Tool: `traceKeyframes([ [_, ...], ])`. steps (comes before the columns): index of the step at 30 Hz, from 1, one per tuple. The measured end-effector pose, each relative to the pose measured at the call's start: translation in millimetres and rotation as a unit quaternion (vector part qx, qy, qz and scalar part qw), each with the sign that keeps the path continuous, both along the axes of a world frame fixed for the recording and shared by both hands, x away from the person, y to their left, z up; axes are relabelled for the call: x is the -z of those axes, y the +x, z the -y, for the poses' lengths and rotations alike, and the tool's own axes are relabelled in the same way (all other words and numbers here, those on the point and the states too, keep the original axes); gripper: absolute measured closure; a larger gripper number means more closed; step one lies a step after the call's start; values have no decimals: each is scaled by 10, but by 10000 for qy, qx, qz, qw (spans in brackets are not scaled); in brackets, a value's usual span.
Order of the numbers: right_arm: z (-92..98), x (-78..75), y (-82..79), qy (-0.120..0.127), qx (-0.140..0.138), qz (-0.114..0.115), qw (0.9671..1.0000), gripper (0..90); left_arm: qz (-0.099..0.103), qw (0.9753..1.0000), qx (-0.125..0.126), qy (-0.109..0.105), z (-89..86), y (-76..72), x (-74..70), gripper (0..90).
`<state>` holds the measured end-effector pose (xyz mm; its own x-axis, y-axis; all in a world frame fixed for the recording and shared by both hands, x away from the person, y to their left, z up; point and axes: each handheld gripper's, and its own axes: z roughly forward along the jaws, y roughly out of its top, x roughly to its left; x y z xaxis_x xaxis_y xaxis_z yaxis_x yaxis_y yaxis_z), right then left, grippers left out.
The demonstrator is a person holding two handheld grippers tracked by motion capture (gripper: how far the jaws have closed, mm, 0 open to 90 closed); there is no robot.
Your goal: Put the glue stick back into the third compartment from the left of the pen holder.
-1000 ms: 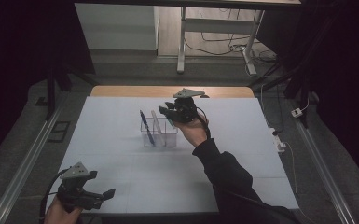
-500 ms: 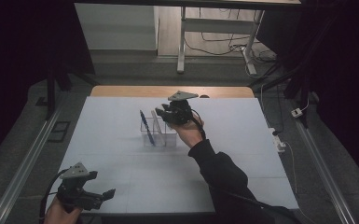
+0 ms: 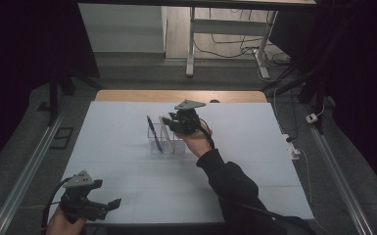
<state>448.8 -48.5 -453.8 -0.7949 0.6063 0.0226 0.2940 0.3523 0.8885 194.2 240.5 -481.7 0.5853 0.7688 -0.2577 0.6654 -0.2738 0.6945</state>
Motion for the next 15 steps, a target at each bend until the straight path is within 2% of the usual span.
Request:
traceKeyframes([
  [4,15,23,-14,-109,2,10,9999,644,-5,10000,-3,-2,1,-1,0,1],
  [10,40,48,-41,-141,-45,-75,9999,633,-8,10000,-2,5,4,0,0,1],
  [15,71,31,-55,-143,-48,-146,9998,580,-7,10000,0,21,7,2,1,2],
])
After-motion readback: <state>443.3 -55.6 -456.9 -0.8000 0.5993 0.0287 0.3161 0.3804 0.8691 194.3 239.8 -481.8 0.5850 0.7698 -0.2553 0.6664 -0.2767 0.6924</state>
